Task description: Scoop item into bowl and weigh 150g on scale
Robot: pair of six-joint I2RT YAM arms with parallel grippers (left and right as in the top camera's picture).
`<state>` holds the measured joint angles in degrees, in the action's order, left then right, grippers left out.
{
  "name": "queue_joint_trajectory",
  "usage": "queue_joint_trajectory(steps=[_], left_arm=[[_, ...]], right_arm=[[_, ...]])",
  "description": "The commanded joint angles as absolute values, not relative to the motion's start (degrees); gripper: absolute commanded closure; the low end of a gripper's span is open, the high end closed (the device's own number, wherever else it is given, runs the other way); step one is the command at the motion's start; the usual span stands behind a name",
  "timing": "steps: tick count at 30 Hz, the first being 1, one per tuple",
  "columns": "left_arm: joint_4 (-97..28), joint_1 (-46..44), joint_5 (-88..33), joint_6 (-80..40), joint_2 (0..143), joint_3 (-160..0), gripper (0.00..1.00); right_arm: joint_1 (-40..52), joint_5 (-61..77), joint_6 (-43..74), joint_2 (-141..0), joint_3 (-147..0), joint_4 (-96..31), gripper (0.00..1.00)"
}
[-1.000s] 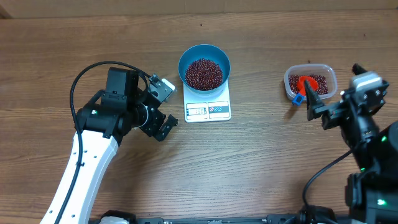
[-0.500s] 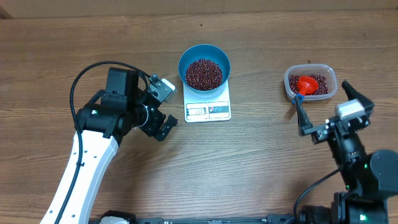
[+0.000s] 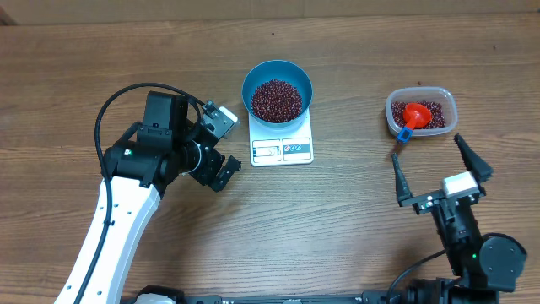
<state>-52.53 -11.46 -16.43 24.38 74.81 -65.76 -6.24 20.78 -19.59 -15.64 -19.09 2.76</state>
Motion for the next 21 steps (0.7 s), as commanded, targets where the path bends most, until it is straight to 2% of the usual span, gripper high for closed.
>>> queue_joint_trajectory(steps=[1,21], left_arm=[[-52.5,-11.0,-16.3,24.9,74.9,-65.9,0.01],[-52.5,-11.0,-16.3,24.9,74.9,-65.9,0.00]], right_arm=[[-4.4,21.0,-19.8,-13.9,-14.9,5.9,0.00],[-2.6,20.6,-19.8,-2.5,-3.5,5.1,0.00]])
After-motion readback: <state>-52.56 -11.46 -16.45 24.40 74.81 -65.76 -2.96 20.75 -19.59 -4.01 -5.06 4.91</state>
